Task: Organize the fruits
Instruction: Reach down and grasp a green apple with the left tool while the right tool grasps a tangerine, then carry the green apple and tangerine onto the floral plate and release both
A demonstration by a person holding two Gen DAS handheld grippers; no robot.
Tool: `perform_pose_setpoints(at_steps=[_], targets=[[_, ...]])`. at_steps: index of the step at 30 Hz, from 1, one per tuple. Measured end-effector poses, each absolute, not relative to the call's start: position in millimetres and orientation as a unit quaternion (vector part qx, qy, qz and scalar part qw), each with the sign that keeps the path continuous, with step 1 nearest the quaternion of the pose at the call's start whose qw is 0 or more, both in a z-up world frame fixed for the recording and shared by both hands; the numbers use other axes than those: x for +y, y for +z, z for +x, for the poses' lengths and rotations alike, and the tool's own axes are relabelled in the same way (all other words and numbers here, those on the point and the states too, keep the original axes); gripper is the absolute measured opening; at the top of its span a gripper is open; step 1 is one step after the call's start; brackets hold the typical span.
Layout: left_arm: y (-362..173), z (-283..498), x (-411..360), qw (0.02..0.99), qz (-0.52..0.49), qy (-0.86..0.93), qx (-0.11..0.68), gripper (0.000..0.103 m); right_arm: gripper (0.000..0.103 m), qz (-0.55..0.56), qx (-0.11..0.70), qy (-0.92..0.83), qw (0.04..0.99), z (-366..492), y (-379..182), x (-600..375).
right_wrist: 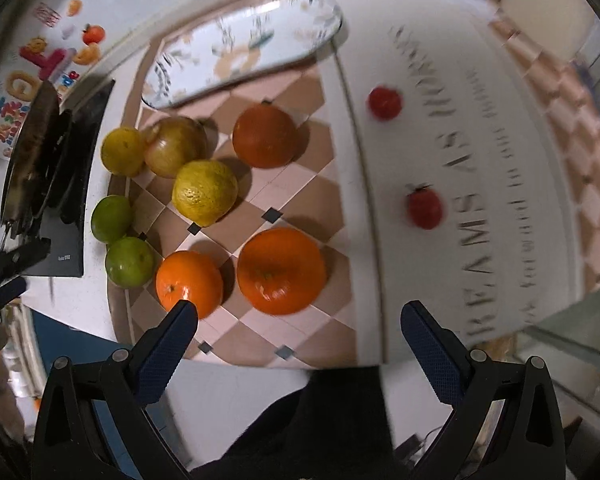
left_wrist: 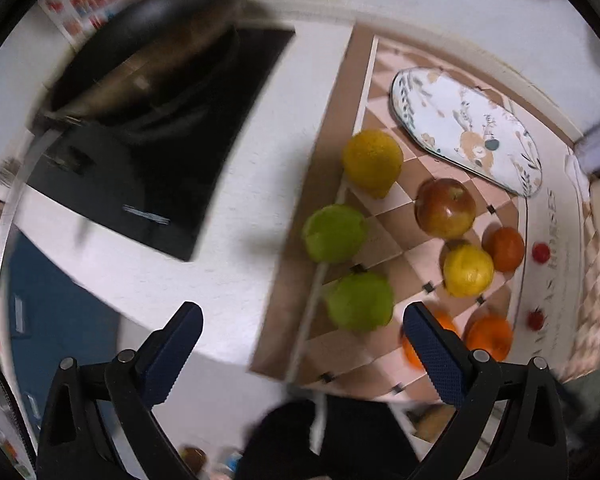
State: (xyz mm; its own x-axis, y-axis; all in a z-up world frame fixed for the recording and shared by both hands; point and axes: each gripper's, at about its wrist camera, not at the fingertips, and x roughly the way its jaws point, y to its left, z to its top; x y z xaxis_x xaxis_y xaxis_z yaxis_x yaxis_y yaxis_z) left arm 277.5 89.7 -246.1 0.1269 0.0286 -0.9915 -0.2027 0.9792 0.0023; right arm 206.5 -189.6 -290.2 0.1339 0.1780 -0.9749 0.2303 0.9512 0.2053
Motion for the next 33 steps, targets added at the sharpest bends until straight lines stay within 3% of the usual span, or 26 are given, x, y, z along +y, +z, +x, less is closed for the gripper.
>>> perform_pose_setpoints(at_steps=[2,14,15,19,22,26,33], targets=[[-264,299,93,0.733,-0.076,0.079,0.672,0.095,0.103,0.163,0.671,-0.013,0.724,216,-305,-186],[-336,351,65,0.682,-0.036,0.048,0.729,0.094,0.102,0.188,0.701,-0.012,0.688,247,-347,-181],[-338,351,63,0.681,-0.034,0.046,0.73,0.091,0.102,0.19,0.703,-0.011,0.686,248,-349,-180],[-344,351,55,0.675,-0.02,0.037,0.736,0.059,0.1,0.192,0.711,-0.003,0.677,251,-357,-173],[-343,350,51,0.685,-0.007,0.038,0.727,0.059,0.093,0.19,0.715,-0.003,0.673,252,-364,-165],[-340,347,44,0.692,0.008,0.036,0.721,0.058,0.068,0.176,0.714,-0.01,0.678,250,-367,-158],[-329,336,24,0.698,0.021,0.036,0.715,0.058,0.067,0.171,0.703,-0.009,0.69,246,-365,-156]])
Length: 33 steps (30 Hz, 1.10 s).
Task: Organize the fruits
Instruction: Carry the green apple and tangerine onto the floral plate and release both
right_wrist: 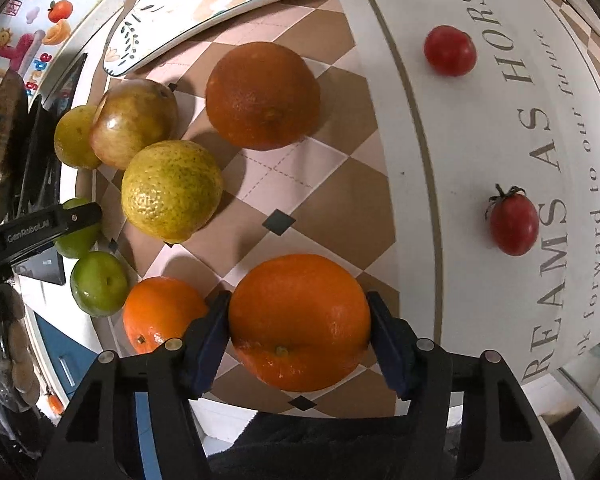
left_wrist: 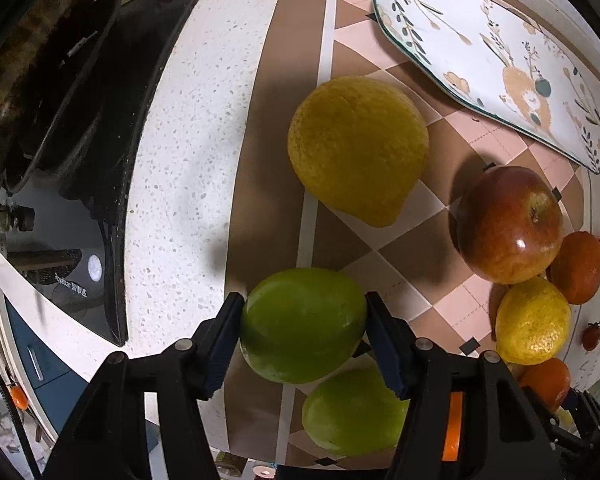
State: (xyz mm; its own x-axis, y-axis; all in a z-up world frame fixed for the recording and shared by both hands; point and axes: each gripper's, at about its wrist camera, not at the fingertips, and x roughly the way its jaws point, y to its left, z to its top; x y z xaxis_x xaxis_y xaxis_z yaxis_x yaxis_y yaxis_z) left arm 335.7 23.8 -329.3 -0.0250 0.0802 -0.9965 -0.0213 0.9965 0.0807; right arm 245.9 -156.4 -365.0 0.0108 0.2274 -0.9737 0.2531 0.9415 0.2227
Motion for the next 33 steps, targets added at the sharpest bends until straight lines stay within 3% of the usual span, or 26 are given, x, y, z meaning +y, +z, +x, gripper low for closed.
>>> perform_pose_setpoints(at_steps=[5,12,18,23,26,33], targets=[[-314,328,26,0.699,-0.004,0.022,0.714,0.058,0.067,0.186,0.697,-0.011,0.692,247,-358,-171],[-245,332,13,0.718,-0.071,-0.027,0.692,0.058,0.067,0.21,0.669,0.024,0.713,259,-311,-184],[-199,392,-16,0.744,-0.104,-0.08,0.655,0.058,0.067,0.209,0.624,0.045,0.751,325,-268,-197],[-211,452,-22,0.754,-0.093,-0.071,0.646,0.058,0.067,0.169,0.618,0.039,0.767,414,-270,-201],[-245,489,-23,0.737,-0.102,-0.058,0.666,0.058,0.067,0.132,0.636,0.047,0.759,462,-288,-191],[-298,538,-26,0.689,-0.121,-0.041,0.713,0.058,0.067,0.07,0.679,0.055,0.729,517,-333,-180]])
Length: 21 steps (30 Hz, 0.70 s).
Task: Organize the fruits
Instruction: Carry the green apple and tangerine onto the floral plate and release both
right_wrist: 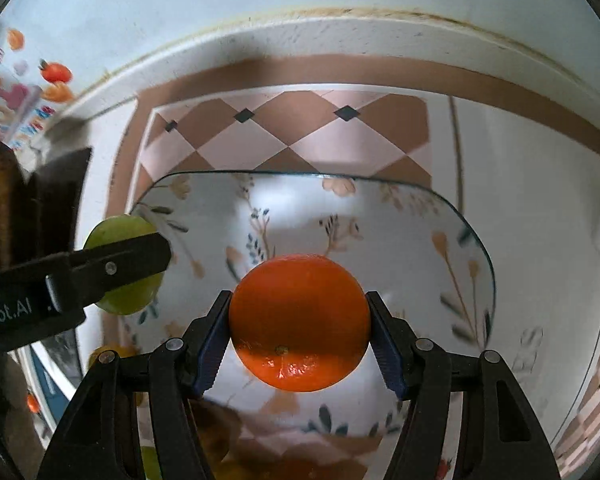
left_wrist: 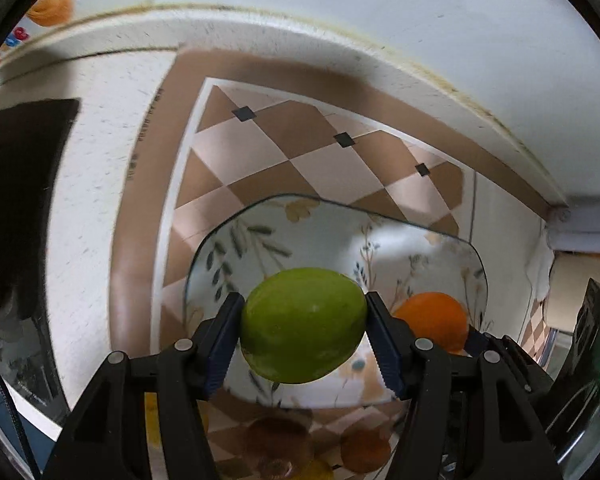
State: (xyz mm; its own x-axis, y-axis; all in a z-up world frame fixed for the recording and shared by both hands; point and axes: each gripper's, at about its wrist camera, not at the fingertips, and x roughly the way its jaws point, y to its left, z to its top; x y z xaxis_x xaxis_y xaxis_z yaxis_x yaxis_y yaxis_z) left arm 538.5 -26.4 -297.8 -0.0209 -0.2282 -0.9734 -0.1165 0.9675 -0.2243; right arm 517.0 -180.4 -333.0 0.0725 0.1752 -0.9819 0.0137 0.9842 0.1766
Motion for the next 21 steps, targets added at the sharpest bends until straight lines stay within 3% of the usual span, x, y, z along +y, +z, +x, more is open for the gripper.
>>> perform_pose_setpoints(at_steps=[15,16,17,18,21], targets=[[-337,559,-31,0.639,-0.138,-0.043,0.756,0.059,0.068,0.045,0.702,0.064,0.708,537,-344,-184],[-337,561,-31,0.639,-0.134,-0.044,0.756,0.058,0.07,0.046,0.704,0.063,0.705,536,-343,-187],[-337,561,-32,0.639,-0.129,-0.046,0.757,0.058,0.088,0.05,0.706,0.063,0.704,534,-342,-190],[-336,561,-33,0.641,-0.125,-0.049,0.756,0.061,0.096,0.054,0.705,0.062,0.705,532,-339,-192],[-330,559,-40,0.658,-0.104,-0.047,0.744,0.082,0.099,0.065,0.695,0.056,0.714,525,-326,-200]])
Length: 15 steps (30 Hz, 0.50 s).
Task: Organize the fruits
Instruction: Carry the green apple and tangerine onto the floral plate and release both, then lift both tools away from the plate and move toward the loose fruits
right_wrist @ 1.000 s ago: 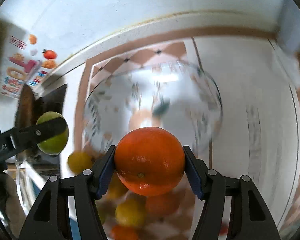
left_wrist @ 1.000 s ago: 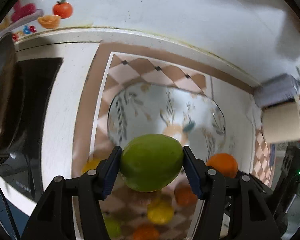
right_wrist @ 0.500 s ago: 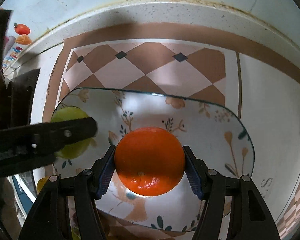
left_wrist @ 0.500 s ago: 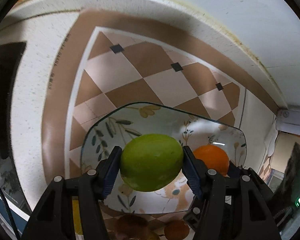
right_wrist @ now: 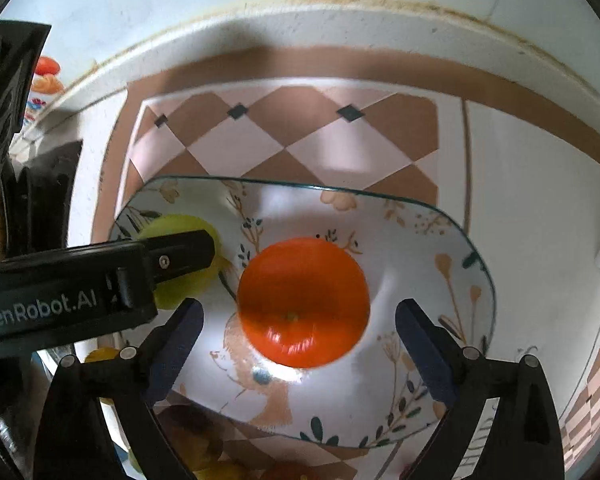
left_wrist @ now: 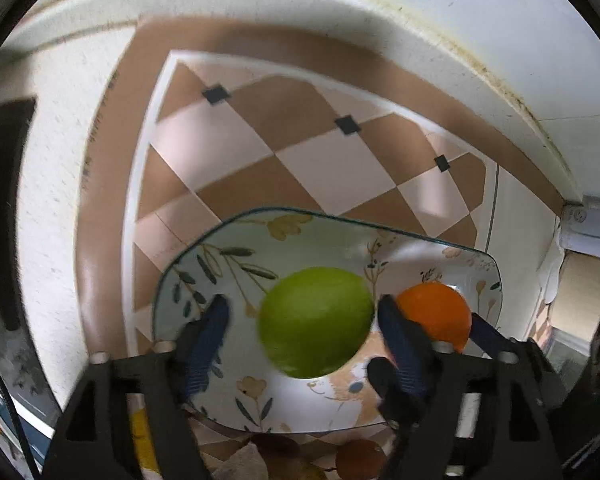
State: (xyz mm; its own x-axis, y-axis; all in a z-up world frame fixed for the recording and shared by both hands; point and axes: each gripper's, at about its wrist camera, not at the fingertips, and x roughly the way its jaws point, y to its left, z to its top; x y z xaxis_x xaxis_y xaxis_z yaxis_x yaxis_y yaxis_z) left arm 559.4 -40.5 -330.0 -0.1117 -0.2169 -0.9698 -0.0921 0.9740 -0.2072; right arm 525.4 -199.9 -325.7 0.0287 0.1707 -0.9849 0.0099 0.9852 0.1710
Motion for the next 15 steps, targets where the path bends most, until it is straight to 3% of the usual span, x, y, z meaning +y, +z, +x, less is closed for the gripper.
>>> perform_pose_setpoints(at_steps=[15], targets=[[-263,487,-23,0.754,-0.005,0.02,0.656,0.086,0.099,0.08,0.66,-0.018,0.747,447,-269,-231]])
